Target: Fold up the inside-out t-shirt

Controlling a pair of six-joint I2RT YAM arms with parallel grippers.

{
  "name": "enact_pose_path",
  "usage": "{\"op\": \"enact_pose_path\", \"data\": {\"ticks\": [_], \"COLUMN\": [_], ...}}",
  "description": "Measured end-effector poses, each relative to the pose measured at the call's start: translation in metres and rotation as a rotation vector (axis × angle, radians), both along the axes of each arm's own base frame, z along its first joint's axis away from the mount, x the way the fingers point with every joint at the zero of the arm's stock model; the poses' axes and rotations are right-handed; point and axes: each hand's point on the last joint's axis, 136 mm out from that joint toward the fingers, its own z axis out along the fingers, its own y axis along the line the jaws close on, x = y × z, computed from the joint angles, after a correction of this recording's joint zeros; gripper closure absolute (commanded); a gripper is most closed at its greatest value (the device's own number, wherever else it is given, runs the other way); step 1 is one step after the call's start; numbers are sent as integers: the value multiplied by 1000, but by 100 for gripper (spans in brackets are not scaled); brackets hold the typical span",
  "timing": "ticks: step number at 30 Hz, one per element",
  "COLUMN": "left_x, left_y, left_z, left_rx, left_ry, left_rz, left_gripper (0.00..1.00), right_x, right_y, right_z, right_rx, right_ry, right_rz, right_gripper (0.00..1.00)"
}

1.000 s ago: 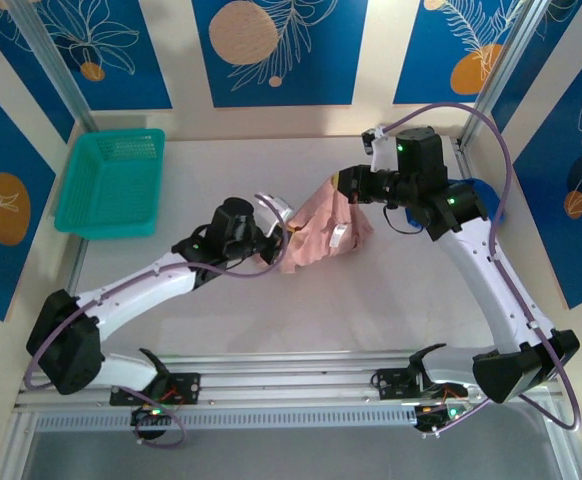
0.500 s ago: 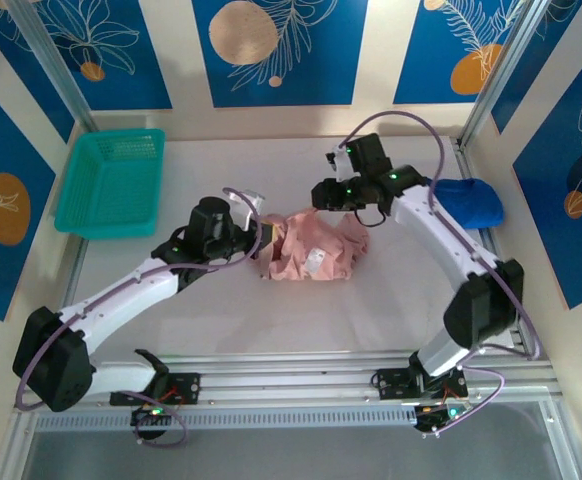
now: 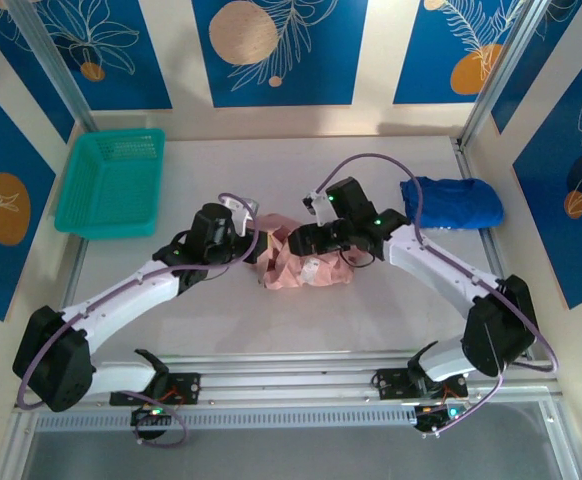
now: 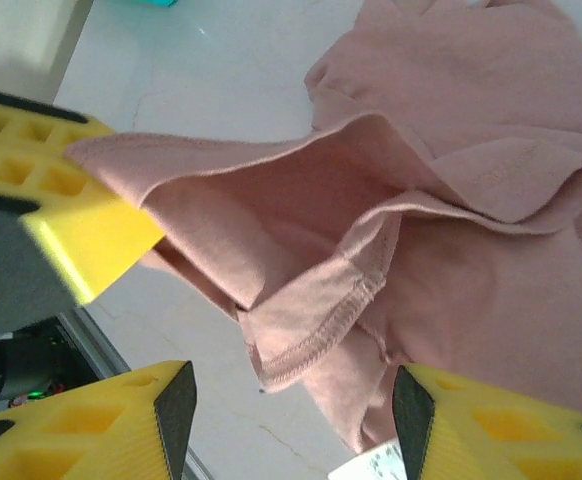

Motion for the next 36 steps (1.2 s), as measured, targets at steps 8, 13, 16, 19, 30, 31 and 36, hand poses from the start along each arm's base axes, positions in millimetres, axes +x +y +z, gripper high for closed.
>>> {"op": "enact_pose_path", "data": {"ticks": [8,13,16,19,30,31,36], "left_x": [-2,-3,-2,-1,17,21,31], "left_y": [2,6,7,12,64,76,121], "left_z": [1,10,11,7,-4,-3,27], "left_rx": [4,-3,0,19,148,158,134], "left_ry": [0,-22,-26,-22,-22,-24,-92], "left_rz": [3,15,23,44,256,293,439], "left_gripper": [100,100,100,100,100,100,100], "right_x": [13,14,16,19,34,32,18], "right_y": [18,19,19,14,-90,-100,-133], "right_z": [-31,-35,-34,-31,148,171,240], "right_rx": [10,9,14,8,170,186,199], "right_ry": [67,79,75,64,-320,-376,-548], "right_rz": [-5,-12,-15,-30,-251,-270,-326], "right_gripper": [55,74,84,96,100,100,100]}}
